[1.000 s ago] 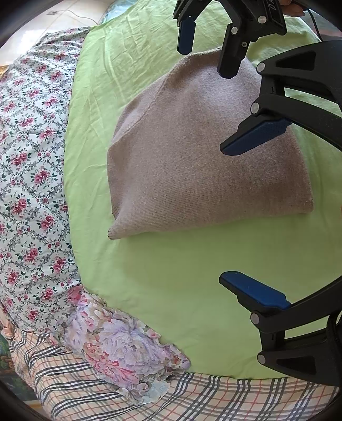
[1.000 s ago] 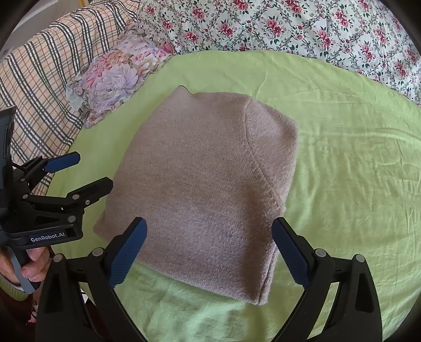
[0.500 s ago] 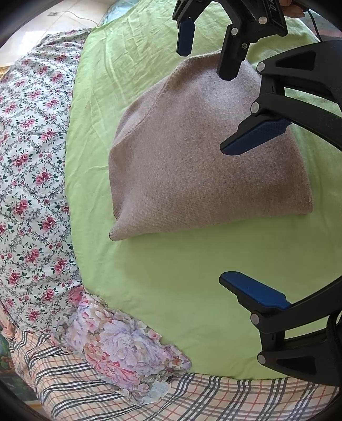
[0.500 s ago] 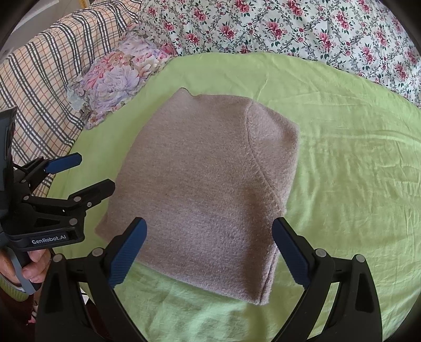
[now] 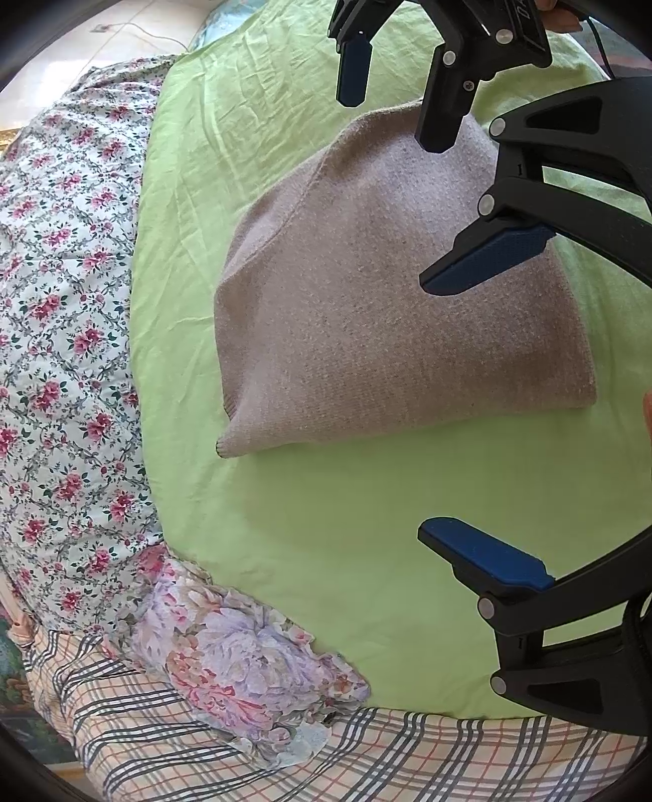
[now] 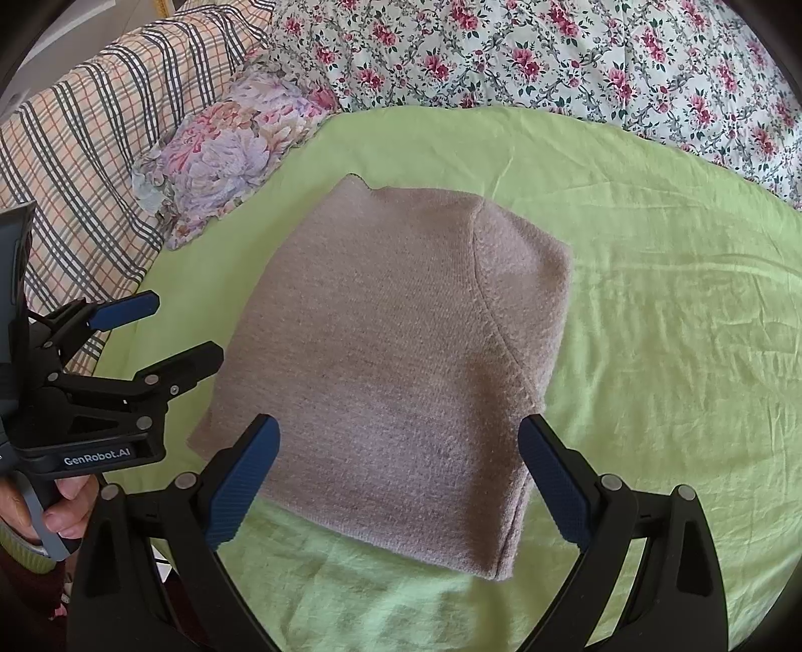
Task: Fold small clothes
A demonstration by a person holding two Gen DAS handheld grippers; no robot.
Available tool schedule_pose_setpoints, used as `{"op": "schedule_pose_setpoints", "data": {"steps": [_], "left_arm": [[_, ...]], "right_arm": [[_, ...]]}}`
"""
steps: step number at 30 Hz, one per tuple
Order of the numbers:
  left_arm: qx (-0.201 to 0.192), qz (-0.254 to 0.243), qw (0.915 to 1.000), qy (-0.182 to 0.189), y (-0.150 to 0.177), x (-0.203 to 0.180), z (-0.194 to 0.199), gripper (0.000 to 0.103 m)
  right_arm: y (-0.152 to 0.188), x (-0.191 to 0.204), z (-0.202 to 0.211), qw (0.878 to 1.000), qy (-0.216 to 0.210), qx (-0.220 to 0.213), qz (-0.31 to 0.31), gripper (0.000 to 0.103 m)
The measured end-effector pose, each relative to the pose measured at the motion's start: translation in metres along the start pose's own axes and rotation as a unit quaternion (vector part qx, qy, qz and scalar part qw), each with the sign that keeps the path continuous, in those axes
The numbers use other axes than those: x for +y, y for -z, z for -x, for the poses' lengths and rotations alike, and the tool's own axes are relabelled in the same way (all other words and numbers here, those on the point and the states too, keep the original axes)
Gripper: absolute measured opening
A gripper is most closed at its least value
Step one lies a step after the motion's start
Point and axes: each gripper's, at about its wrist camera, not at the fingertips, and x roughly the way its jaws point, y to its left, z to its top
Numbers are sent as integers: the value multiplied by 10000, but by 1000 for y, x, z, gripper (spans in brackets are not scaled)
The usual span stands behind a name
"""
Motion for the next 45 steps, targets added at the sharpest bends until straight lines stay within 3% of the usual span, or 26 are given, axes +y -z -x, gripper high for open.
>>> {"op": "schedule_pose_setpoints", "data": {"steps": [45], "left_arm": [[62,-24,9999,92,0,-3,-1,92]], "right_arm": [[0,2,5,10000,31,-16,-13,96]]}}
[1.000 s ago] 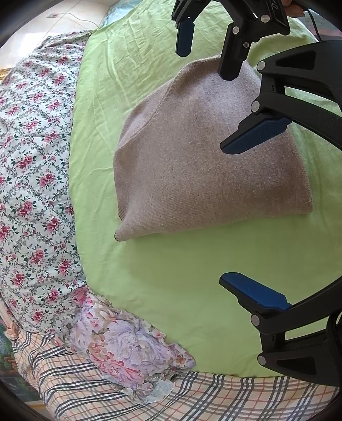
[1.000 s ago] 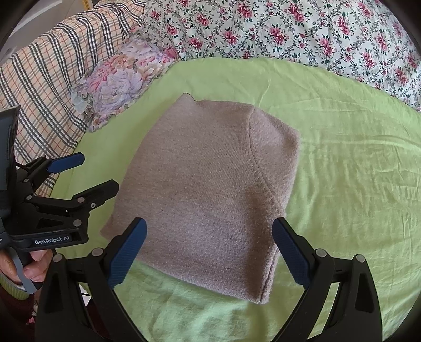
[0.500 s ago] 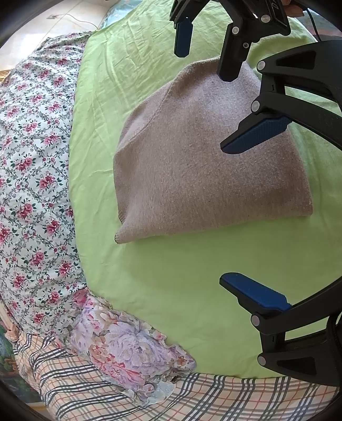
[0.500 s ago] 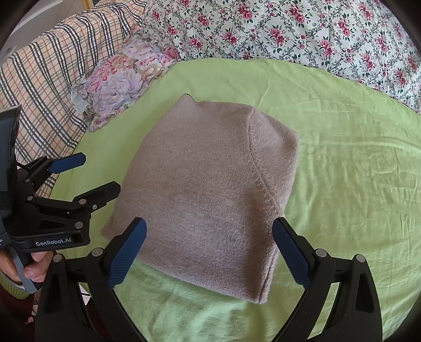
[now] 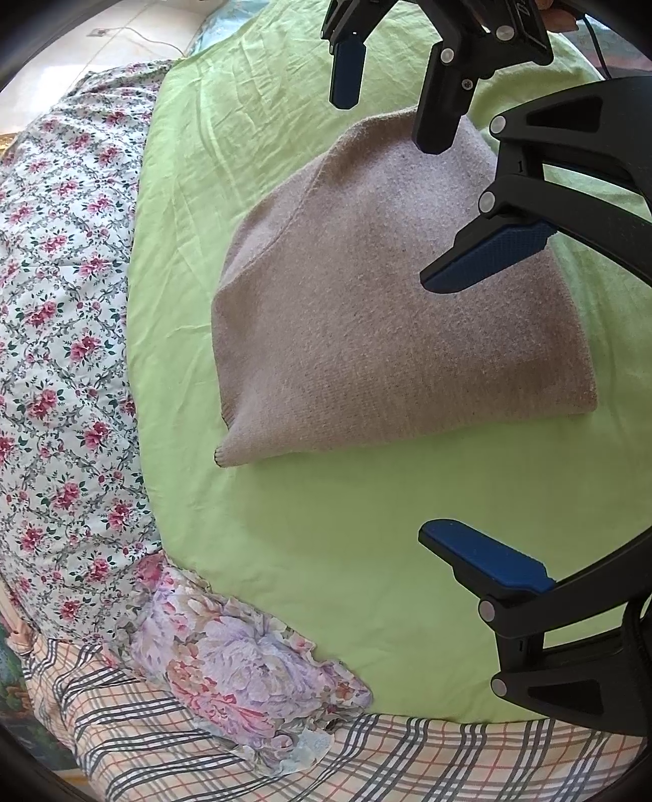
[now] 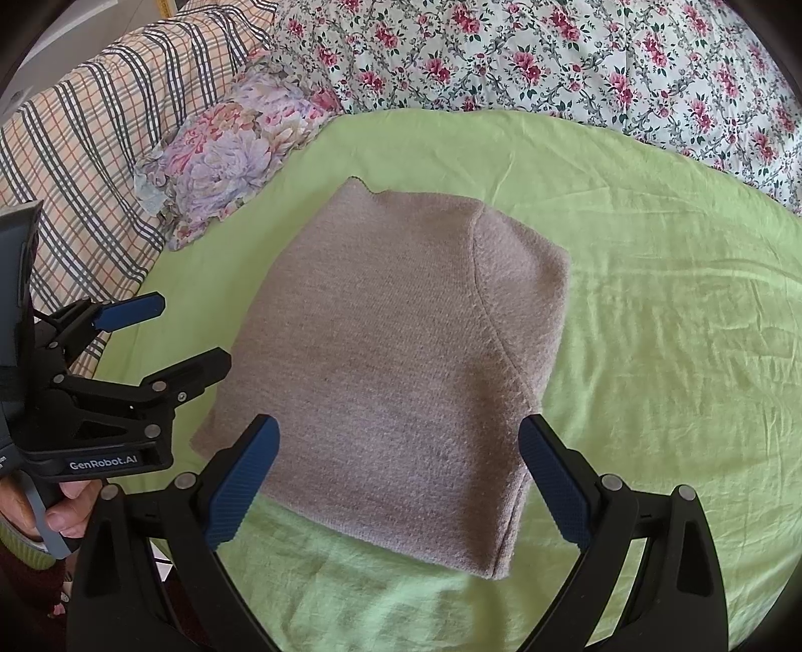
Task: Fold small clothes
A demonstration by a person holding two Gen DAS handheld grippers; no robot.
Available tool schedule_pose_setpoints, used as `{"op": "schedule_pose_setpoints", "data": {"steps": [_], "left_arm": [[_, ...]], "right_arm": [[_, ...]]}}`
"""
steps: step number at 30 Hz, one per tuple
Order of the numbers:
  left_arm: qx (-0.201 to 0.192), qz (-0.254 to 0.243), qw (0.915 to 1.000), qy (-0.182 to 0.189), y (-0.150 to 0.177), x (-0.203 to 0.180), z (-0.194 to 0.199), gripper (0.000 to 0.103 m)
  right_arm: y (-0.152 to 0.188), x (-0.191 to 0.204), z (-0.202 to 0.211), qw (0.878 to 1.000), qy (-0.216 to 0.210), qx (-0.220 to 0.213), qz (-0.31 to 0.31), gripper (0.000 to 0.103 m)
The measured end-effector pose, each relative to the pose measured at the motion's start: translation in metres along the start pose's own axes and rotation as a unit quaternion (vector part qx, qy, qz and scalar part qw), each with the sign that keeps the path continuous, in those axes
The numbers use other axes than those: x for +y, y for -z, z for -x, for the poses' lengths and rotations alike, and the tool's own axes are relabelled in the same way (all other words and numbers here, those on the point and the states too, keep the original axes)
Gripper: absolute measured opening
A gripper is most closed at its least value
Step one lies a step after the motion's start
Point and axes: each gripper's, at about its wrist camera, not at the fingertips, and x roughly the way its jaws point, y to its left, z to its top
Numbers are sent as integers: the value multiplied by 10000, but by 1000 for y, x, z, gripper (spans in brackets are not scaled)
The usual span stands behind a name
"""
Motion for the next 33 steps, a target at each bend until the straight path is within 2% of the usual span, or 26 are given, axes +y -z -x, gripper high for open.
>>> {"op": "schedule_pose_setpoints", "data": {"steps": [14,33], "left_arm": [[16,51,10000,81,-3,1,-4,92],[87,16,10000,30,-27,2,-16,92]], "right_arm": [[-5,-9,0,10000,-24,-68,-21,96],[-18,-27,-6,9998,52,-18,-170,96]]}}
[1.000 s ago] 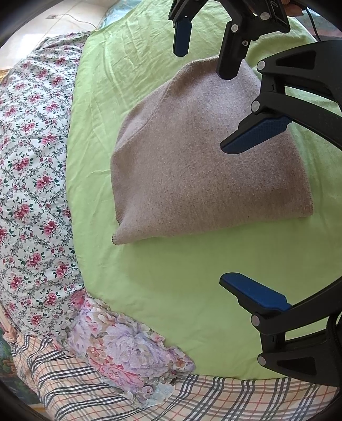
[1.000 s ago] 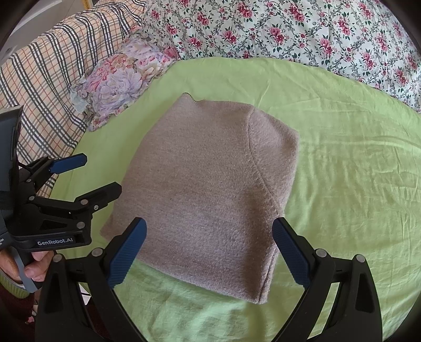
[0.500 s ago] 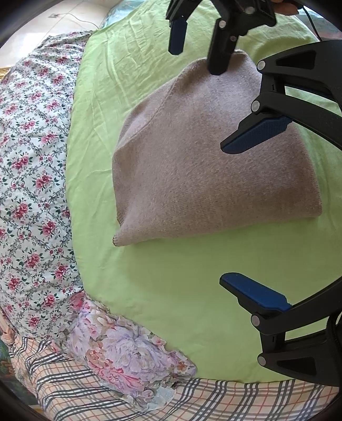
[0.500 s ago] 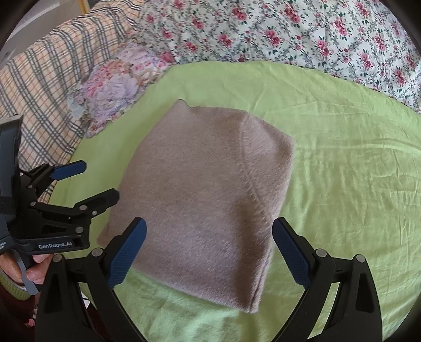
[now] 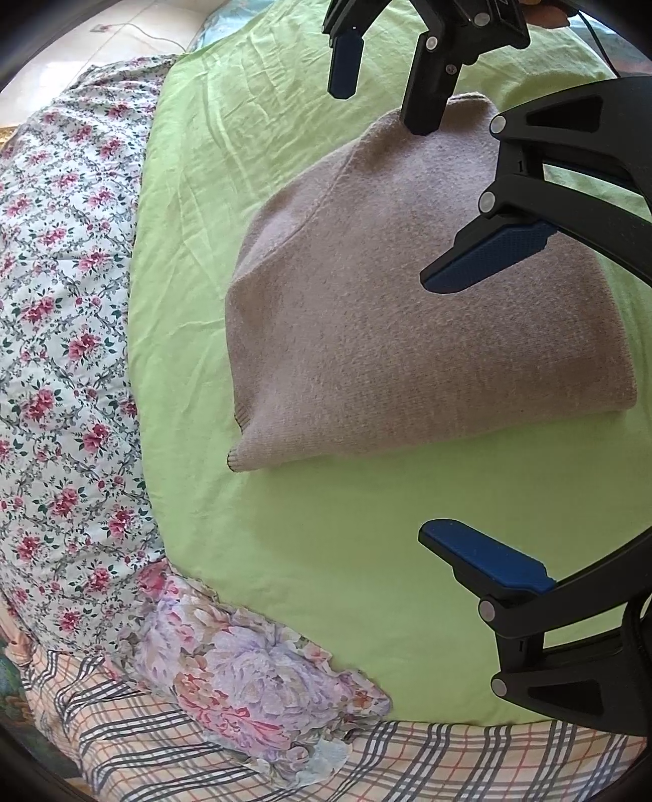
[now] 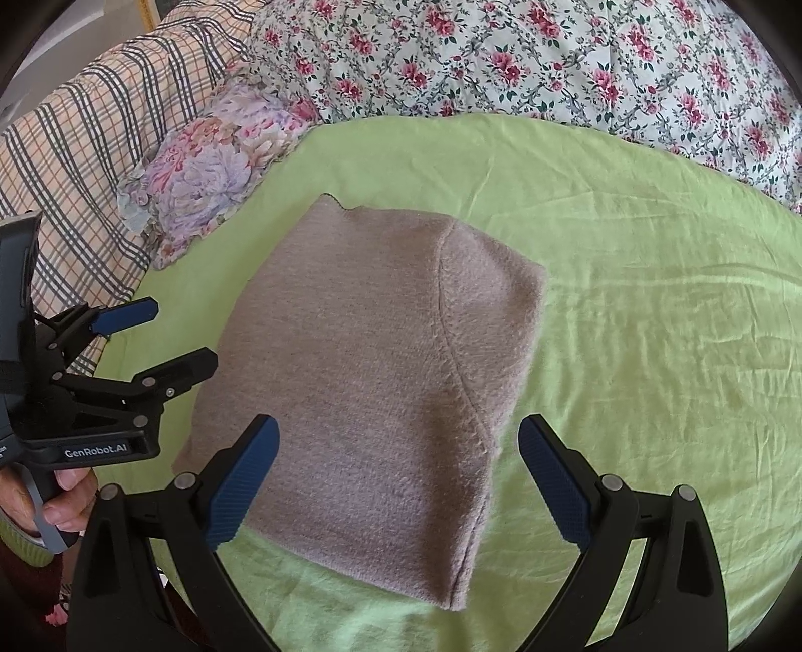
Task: Fold small clothes
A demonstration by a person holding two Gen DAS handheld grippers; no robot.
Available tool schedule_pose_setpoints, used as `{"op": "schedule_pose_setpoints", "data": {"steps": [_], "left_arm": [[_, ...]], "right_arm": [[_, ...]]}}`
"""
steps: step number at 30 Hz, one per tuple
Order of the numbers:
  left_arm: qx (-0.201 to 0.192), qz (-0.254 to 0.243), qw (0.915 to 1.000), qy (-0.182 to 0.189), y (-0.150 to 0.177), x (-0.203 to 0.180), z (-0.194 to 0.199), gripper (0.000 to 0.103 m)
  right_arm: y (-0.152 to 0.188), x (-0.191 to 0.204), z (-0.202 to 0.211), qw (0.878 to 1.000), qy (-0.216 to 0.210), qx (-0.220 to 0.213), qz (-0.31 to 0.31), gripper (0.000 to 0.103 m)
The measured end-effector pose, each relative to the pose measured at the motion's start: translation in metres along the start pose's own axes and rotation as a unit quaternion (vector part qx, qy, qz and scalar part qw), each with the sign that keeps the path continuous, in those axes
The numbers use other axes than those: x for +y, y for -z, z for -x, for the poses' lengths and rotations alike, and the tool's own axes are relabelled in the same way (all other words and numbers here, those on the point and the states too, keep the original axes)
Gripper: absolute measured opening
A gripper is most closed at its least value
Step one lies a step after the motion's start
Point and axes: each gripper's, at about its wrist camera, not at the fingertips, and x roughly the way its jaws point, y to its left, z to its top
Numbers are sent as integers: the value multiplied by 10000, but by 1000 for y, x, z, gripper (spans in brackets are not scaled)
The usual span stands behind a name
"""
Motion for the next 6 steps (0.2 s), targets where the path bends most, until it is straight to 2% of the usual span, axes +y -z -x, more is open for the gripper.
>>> {"op": "schedule_pose_setpoints", "data": {"steps": [6], "left_arm": [[52,149,9999,42,3,2,-5,92]], "right_arm": [[-1,-3,-5,10000,-64,38,-53,96]]}}
